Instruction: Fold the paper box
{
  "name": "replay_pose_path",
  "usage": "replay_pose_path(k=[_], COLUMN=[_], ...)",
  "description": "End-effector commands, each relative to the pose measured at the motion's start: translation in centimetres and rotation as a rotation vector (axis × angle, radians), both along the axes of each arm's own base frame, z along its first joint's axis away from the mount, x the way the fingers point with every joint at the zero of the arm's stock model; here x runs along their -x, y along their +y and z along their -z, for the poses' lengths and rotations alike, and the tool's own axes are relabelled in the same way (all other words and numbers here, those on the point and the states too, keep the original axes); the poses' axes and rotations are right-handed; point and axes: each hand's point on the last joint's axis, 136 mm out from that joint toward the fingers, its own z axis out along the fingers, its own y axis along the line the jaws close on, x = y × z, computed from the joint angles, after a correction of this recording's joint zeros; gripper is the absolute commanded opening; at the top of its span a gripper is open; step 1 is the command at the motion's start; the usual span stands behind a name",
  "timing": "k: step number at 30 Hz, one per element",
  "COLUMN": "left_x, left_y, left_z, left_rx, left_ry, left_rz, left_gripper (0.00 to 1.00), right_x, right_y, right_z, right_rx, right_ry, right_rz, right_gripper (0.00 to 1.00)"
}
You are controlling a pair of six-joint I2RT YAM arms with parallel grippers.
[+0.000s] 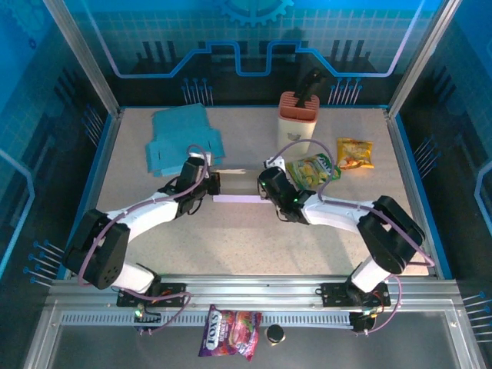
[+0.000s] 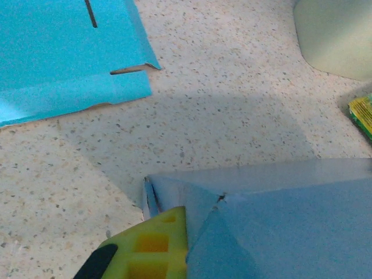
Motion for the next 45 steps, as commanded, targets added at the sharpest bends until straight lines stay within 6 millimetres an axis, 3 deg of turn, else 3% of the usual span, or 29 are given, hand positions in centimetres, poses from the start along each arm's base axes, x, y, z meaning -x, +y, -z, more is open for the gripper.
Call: replay_pose_path(k=[1,6,9,16,22,25,30,36,41,45], left_x=[1.2,1.8,2.0,2.1,2.0,2.1,2.6,3.3,4.1,4.7], left_y=[-1.1,-1.1,-1.1,-1.4,-1.6,-1.7,-2.0,-2.0,-2.0,-2.0], left_z=[-0.2,0.4,0.6,1.0,1.0,0.9,1.2,1.5,2.0,2.2], left_rx=[0.0,-0.038,-0.053,-0.07,-0.078,-0.082,-0.08,-0.071,-0.06,-0.058], left_ry=[0.003,0.006,0.005,0.005,0.0,-0.003,-0.006,-0.01,-0.007,-0.002], left_rz=[0.045,0.033,0.019,0.004,0.005,0.009,0.016,0.014,0.015,0.017], left_gripper=[0.0,0.0,0.0,0.0,0.0,0.0,0.0,0.0,0.0,0.0], right_x=[2.7,6.2,8.1,11.1,12.2,11.8,9.1,5.7,3.1,2.4], right_y=[1.4,0.8,0.7,0.3,-0.7,-2.2,-5.5,-6.7,-6.2,-5.5], right_z=[-1.5,-1.4,-1.6,-4.4,-7.6,-9.6,-10.5,-9.4,-7.8,-6.1], right_rx=[-0.116,-0.237,-0.291,-0.435,-0.522,-0.581,-0.727,-0.801,-0.747,-0.697], right_ry=[0.129,0.31,0.385,0.457,0.486,0.496,0.558,0.685,0.749,0.815], right_rz=[-0.027,0.01,0.009,-0.004,0.017,0.077,0.232,0.343,0.339,0.33], right_gripper=[0.49,0.69,0.76,0.84,0.88,0.88,0.83,0.79,0.75,0.72])
